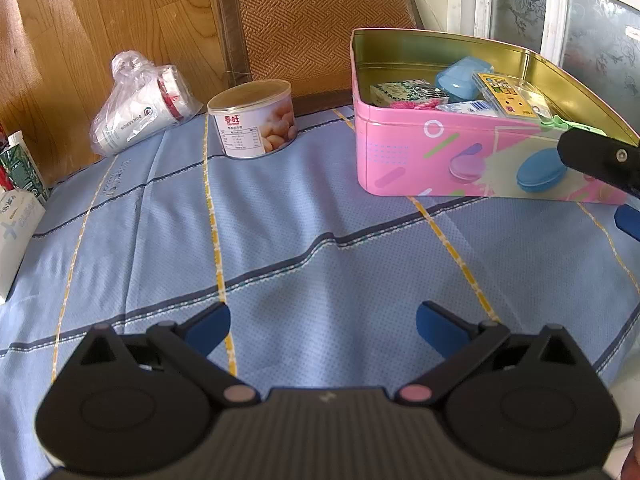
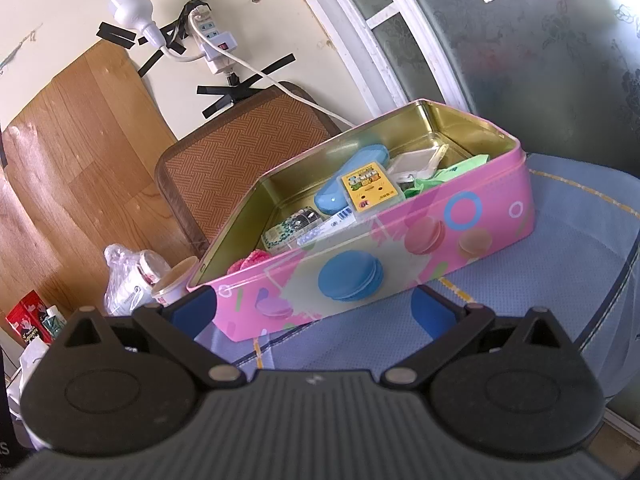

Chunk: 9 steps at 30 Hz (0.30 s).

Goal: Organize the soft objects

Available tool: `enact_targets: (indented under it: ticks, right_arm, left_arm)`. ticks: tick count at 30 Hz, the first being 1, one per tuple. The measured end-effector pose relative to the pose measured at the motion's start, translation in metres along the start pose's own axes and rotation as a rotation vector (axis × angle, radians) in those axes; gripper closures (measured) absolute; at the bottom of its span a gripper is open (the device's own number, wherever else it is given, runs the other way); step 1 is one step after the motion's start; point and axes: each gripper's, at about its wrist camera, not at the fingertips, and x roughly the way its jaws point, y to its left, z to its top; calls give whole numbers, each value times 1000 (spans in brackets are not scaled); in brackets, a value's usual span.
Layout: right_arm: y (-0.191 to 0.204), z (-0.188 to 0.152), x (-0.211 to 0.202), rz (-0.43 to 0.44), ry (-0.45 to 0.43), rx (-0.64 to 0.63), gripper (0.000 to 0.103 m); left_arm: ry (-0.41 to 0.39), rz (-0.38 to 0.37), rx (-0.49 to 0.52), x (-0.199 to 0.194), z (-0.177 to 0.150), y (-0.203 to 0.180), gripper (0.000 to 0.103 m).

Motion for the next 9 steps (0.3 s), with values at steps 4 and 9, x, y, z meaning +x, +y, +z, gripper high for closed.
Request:
enact_targets:
  ticks: [4, 9]
  right_arm:
    - [0, 0, 0, 0, 0, -1, 0]
    - [1, -1, 0, -2, -2, -1, 0]
  left_arm:
    - [-1, -9, 1, 0, 0, -1, 0]
    - [-17, -68, -14, -5, 0, 1, 0]
